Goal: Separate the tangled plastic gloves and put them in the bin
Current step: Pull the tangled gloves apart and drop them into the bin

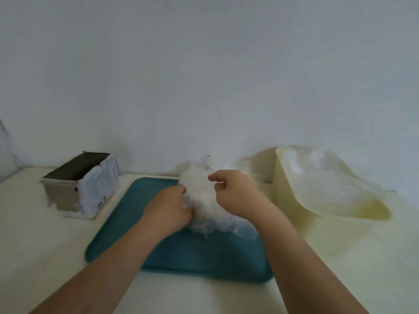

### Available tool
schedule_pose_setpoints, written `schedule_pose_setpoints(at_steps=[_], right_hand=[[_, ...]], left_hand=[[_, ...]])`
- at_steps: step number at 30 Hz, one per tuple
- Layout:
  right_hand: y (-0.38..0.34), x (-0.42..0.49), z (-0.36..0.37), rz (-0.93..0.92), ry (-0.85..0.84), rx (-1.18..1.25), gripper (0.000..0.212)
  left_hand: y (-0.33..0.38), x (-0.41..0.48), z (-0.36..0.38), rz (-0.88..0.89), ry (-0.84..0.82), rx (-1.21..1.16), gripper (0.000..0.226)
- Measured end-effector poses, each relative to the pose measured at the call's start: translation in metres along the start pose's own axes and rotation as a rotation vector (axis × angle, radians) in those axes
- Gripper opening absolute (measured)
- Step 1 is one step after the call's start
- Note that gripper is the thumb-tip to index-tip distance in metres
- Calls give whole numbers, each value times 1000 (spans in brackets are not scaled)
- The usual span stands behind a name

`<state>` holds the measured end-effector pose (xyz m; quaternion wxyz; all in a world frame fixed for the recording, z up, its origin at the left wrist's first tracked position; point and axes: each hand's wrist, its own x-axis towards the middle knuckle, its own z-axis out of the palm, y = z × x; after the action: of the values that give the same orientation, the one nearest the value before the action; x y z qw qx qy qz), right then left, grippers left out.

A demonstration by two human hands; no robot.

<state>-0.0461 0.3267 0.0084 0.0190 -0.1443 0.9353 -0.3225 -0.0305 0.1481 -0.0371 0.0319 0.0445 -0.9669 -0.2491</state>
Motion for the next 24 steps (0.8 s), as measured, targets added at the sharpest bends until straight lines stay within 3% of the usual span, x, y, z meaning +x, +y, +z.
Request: schedule_pose_setpoints(at_steps=[3, 12, 16, 19, 22, 24], right_hand=[[13, 11, 17, 72, 27, 26, 39], [19, 19, 13, 94, 22, -124, 53], [14, 11, -2, 17, 145, -95, 59], [7, 4, -10, -95, 230, 1, 71], [-2, -4, -15, -170, 130, 144, 83], [-5, -5, -13, -191, 61, 292, 79]], left_hand=[[-14, 7, 7, 23, 30, -98, 34], [-34, 32, -10, 41, 184, -789, 25], [-25, 22, -30, 24, 79, -1091, 8], [-20, 14, -49, 65, -50, -1227, 11], [-17, 5, -61, 155, -251, -1373, 8], [-15, 0, -60, 216, -309, -1359, 9]])
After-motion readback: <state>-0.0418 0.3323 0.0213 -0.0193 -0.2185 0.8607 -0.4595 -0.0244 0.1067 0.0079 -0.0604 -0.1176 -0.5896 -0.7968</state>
